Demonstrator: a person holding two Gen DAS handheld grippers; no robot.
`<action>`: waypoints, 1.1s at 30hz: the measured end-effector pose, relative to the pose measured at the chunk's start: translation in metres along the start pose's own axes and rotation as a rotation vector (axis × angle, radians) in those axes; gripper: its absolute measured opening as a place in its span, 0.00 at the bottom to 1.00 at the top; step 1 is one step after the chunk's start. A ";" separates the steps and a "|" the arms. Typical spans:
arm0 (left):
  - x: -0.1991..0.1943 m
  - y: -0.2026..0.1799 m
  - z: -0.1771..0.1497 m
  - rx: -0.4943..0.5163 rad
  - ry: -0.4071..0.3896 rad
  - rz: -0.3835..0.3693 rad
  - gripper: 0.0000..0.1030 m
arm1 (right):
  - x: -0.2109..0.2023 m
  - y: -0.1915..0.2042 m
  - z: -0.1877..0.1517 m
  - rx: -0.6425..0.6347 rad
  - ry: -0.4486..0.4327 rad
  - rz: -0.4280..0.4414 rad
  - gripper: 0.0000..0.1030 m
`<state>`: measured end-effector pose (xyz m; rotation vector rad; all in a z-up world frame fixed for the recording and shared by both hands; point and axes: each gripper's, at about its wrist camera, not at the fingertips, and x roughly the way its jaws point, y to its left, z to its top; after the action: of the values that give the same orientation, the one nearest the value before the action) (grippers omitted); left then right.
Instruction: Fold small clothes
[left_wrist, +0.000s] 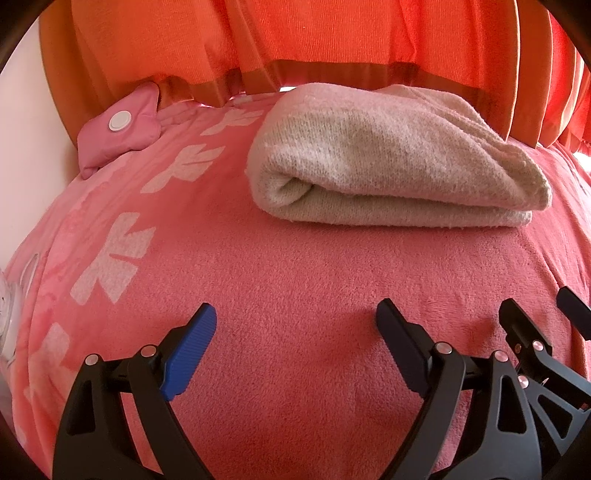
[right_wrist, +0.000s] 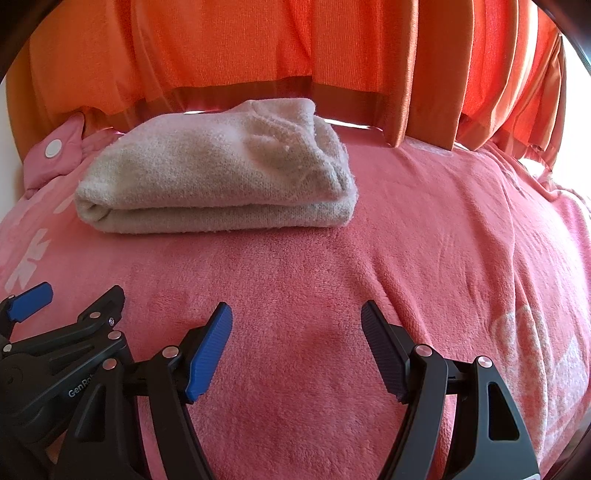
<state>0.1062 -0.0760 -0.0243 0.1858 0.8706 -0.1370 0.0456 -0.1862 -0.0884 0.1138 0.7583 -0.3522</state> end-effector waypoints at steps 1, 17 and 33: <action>0.000 0.000 0.000 -0.001 0.001 -0.001 0.83 | 0.000 0.000 0.000 -0.001 0.000 0.000 0.68; 0.001 -0.002 0.000 -0.002 0.006 0.005 0.83 | 0.000 0.000 -0.001 0.006 0.006 -0.002 0.68; 0.000 -0.001 -0.001 0.004 0.004 0.007 0.83 | 0.001 -0.001 -0.001 0.003 0.009 -0.005 0.68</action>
<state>0.1050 -0.0763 -0.0248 0.1932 0.8739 -0.1322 0.0456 -0.1869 -0.0903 0.1166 0.7666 -0.3582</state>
